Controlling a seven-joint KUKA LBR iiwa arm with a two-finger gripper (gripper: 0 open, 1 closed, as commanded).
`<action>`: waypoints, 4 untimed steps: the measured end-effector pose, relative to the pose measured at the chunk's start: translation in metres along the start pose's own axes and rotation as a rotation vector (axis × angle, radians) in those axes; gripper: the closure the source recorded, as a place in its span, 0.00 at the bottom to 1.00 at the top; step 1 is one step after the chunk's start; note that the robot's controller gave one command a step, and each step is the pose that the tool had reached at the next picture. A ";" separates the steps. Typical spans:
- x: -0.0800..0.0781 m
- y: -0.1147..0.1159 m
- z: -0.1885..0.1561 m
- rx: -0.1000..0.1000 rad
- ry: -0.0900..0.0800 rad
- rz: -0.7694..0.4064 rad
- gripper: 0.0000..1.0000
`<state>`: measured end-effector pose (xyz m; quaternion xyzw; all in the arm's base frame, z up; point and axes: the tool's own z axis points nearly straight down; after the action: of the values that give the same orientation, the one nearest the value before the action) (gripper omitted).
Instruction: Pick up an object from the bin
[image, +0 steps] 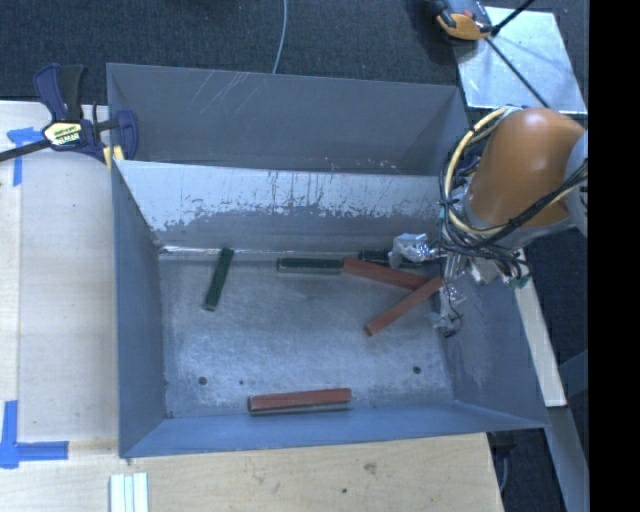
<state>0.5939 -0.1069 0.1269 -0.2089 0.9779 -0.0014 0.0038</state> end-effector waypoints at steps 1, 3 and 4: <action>-0.003 -0.001 0.013 -0.002 0.002 -0.038 0.00; -0.012 -0.027 -0.009 0.009 -0.008 -0.302 0.00; -0.011 0.003 0.044 -0.004 0.003 -0.326 0.00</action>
Offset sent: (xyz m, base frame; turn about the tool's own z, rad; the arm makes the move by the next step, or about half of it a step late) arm 0.0168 -0.0325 0.1596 -0.2820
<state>0.6034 -0.0995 0.0834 -0.3647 0.9311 -0.0003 0.0016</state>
